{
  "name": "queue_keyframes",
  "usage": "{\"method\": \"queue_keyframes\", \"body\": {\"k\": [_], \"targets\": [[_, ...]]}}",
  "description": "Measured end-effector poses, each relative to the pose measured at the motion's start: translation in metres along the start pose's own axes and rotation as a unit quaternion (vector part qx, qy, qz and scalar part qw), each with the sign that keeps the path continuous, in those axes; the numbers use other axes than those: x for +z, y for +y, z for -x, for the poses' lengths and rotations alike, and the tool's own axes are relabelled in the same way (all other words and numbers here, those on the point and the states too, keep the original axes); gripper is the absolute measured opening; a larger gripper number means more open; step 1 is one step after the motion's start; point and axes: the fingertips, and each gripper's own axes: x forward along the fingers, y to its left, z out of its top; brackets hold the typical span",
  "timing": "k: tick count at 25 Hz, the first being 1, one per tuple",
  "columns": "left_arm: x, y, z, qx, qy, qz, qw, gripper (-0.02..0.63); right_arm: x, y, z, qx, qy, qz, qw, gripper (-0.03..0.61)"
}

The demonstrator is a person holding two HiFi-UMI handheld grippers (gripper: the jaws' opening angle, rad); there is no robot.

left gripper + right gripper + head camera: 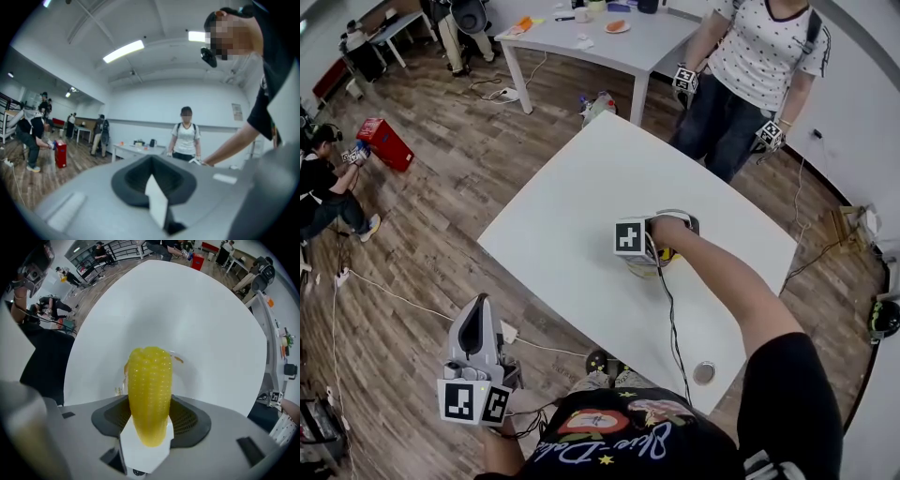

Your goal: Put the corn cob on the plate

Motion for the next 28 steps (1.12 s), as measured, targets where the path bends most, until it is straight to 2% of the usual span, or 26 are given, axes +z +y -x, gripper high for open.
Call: {"method": "queue_keyframes", "body": {"k": [6,9,12,16,19,21,22,23,24,25,26,28], "targets": [[-0.007,-0.007,-0.004,-0.012,0.004,0.009,0.9999,0.003,0.009,-0.006,-0.003,-0.039,-0.054,0.006,0.998,0.256],[-0.002,-0.013,-0.007,-0.013,-0.001,0.005,0.9999,0.003,0.007,-0.006,-0.003,-0.038,-0.077,-0.008,0.996,0.258],[0.001,-0.016,-0.007,-0.014,-0.002,0.004,0.9999,0.003,0.002,-0.006,0.001,-0.036,-0.092,-0.028,0.995,0.288],[0.002,-0.016,0.000,-0.018,-0.001,0.002,0.9998,0.003,0.004,-0.010,0.008,-0.058,-0.111,-0.030,0.992,0.301],[0.006,-0.016,0.005,-0.022,-0.008,0.001,0.9997,0.003,0.006,-0.009,0.026,-0.069,-0.152,-0.049,0.985,0.302],[0.011,-0.018,0.007,-0.029,-0.016,-0.002,0.9994,0.003,0.008,0.002,0.046,-0.051,-0.216,-0.097,0.970,0.302],[0.013,-0.020,0.009,-0.033,-0.021,-0.004,0.9992,0.003,0.007,0.005,0.060,-0.050,-0.260,-0.133,0.955,0.302],[0.015,-0.022,0.010,-0.038,-0.027,-0.006,0.9989,0.003,0.003,0.004,0.078,-0.063,-0.312,-0.170,0.933,0.301],[0.017,-0.024,0.010,-0.043,-0.032,-0.009,0.9985,0.003,-0.001,0.001,0.100,-0.083,-0.370,-0.204,0.903,0.299],[0.018,-0.027,0.010,-0.050,-0.035,-0.012,0.9981,0.003,-0.007,0.001,0.122,-0.107,-0.428,-0.235,0.866,0.294],[0.019,-0.031,0.009,-0.057,-0.037,-0.014,0.9976,0.003,-0.016,0.003,0.143,-0.132,-0.482,-0.266,0.824,0.253],[0.019,-0.041,0.008,-0.077,-0.038,-0.013,0.9962,0.003,-0.043,0.017,0.176,-0.189,-0.569,-0.330,0.729,0.056]]}}
